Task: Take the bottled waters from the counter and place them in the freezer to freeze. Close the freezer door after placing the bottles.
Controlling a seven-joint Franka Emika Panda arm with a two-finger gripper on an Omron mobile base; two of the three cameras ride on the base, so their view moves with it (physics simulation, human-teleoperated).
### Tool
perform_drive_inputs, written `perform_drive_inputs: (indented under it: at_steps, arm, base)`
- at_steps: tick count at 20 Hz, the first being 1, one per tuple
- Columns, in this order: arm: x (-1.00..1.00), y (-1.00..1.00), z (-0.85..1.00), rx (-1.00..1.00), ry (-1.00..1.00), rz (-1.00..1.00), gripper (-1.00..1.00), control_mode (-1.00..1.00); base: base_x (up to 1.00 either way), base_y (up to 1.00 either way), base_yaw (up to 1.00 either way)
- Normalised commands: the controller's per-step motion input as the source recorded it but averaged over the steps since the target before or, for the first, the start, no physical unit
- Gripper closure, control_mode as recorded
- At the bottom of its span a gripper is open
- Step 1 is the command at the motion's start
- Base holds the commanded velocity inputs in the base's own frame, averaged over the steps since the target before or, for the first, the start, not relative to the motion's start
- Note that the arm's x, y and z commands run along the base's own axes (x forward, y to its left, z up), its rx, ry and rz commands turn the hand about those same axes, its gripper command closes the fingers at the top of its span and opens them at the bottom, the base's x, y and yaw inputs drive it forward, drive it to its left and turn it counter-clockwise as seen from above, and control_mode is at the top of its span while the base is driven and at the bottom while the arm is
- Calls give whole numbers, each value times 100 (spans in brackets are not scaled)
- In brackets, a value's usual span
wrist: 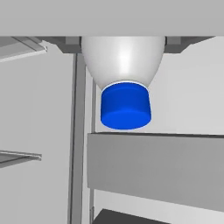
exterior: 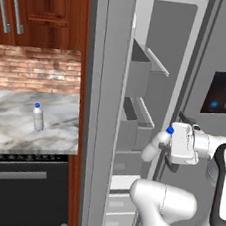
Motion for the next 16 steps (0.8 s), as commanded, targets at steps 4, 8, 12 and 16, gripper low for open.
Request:
perform_drive_inputs:
  at_steps: [4, 8, 12, 16]
  arm:
    - [0, 0, 0, 0, 0, 0, 100, 100]
    - [0, 0, 0, 0, 0, 0, 100, 100]
    - [0, 0, 0, 0, 0, 0, 100, 100]
    - [0, 0, 0, 0, 0, 0, 100, 100]
  base:
    - [-30, 51, 7]
    - [-11, 11, 0]
    - [-55, 41, 0]
    - [-15, 4, 0]
